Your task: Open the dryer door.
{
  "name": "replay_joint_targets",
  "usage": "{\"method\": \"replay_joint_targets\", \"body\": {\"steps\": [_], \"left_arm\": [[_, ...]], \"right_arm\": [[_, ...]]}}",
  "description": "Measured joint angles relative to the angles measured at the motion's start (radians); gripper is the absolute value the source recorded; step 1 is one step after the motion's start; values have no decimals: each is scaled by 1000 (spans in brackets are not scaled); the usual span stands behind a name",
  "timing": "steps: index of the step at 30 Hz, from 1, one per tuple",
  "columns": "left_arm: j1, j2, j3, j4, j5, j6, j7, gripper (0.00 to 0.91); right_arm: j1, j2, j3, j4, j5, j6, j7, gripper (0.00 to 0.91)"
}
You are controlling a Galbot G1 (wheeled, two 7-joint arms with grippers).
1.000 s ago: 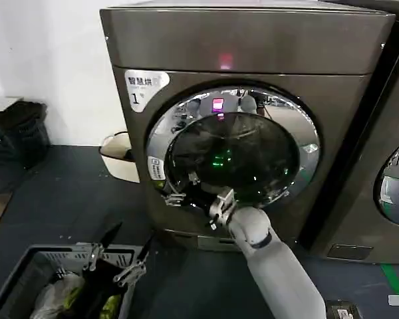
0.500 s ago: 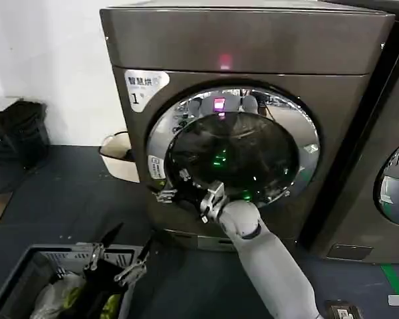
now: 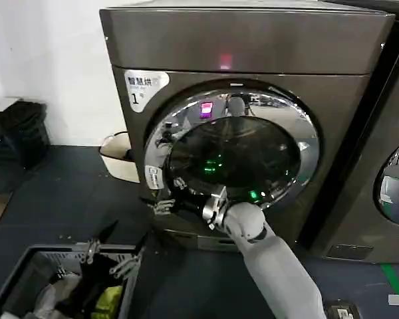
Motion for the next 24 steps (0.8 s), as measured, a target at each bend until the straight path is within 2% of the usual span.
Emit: {"method": "replay_joint_targets", "body": {"steps": [5,10,13,24], "left_arm": [[-45,31,-74,35,-107,7,25,907],[-77,60,-132,50,-160,60,41,907],[-95,78,-162,57,-186,85,39,907],[-164,188,-225,136,-314,127,23,907]], "right_arm": [[-11,-24,3,21,1,11,-62,907],[-18,-47,11,35,2,30,-98,907],[-25,-63,16,49,5,16,-125,907],[-46,-121,59,49,47,64,-345,907]]}}
